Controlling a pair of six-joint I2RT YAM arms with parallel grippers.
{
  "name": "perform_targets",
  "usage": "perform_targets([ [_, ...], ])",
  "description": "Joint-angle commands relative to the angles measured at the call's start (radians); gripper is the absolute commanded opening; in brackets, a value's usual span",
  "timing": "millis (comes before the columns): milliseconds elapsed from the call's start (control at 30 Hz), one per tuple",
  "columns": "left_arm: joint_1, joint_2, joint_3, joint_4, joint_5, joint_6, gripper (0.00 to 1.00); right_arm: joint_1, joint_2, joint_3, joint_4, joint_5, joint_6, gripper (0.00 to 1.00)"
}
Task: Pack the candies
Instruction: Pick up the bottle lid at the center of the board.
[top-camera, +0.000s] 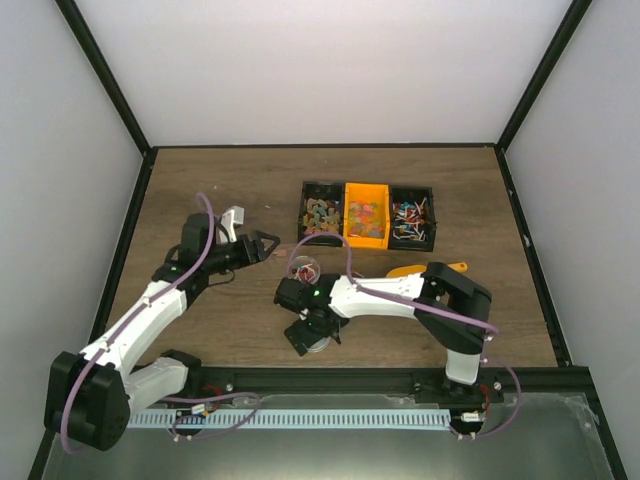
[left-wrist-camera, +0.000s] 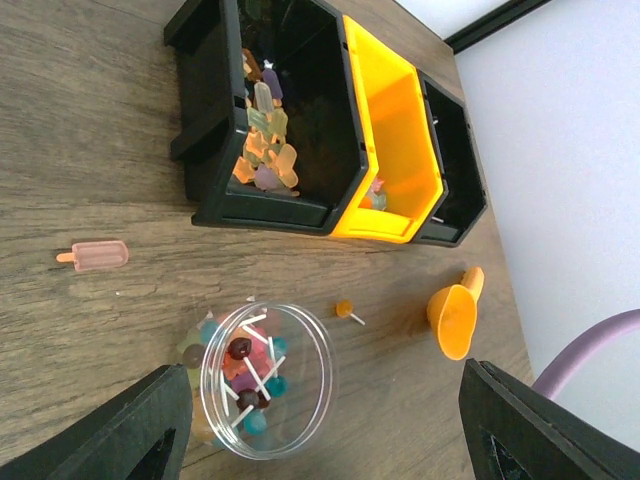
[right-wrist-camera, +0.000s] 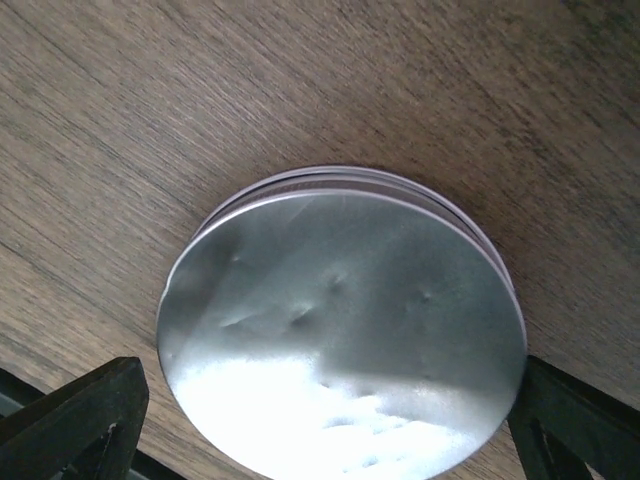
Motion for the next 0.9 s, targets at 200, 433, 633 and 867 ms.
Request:
perform_targets([
  [200,0.003,0.009,-0.018,0.0,0.009,0.026,0.75,0.012,0.062,0.054,-0.04,0.051,0.003,0.94],
  [433,0.003,0.015,-0.021,0.01,0.01,0.025,0.75,0.014,0.047,0.077,-0.078,0.097,0.016,0.74],
  [633,0.003,0.025,-0.02,0.019,0.017,0.025,0.75,0.015,0.022,0.092,-0.094,0.109,0.017,0.74],
  [867,0.004,0.034,-0.015,0.029,0.011,0.02,0.75,0.015,-0.045,0.143,-0.145,0.123,0.022,0.74],
])
